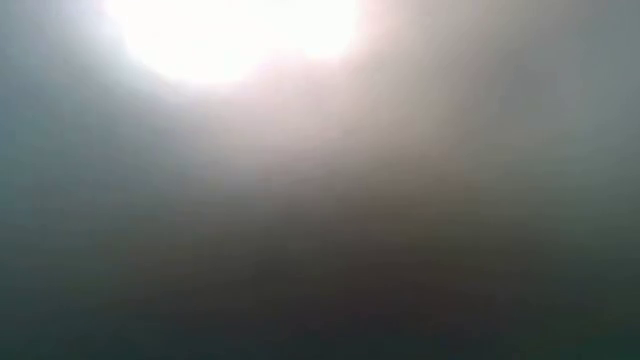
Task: Sort Maruchan noodles
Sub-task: Put the orange noodle pack into the transparent bin
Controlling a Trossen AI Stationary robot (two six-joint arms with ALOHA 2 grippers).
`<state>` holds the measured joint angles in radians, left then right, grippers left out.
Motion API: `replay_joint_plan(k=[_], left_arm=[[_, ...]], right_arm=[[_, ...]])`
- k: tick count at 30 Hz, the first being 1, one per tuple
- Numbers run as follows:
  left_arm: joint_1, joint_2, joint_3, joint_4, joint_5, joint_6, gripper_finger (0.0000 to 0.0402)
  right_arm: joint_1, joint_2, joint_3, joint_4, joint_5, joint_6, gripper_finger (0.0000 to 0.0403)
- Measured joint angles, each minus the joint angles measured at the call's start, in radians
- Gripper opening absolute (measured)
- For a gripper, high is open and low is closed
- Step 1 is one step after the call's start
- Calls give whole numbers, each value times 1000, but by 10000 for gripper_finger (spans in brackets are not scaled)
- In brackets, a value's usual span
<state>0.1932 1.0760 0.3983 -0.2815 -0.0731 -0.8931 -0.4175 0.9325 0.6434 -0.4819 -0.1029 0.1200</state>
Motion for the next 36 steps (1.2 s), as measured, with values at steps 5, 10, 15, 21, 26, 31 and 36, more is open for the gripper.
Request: replay_joint_plan(k=[5,10,15,21,26,31,36], left_arm=[[0,14,-12,109,47,60,275],[0,33,-12,165,88,142,274],[-2,60,-13,158,145,180,267],[-18,75,9,150,204,240,250],[-64,72,39,134,277,320,239],[-144,72,97,22,281,328,235],[-265,78,158,-96,327,279,235]], right_arm=[[0,0,0,0,0,0,139],[0,0,0,0,0,0,139],[0,0,0,0,0,0,139],[0,0,0,0,0,0,139],[0,0,0,0,0,0,139],[0,0,0,6,8,0,139],[0,0,0,74,28,0,139]])
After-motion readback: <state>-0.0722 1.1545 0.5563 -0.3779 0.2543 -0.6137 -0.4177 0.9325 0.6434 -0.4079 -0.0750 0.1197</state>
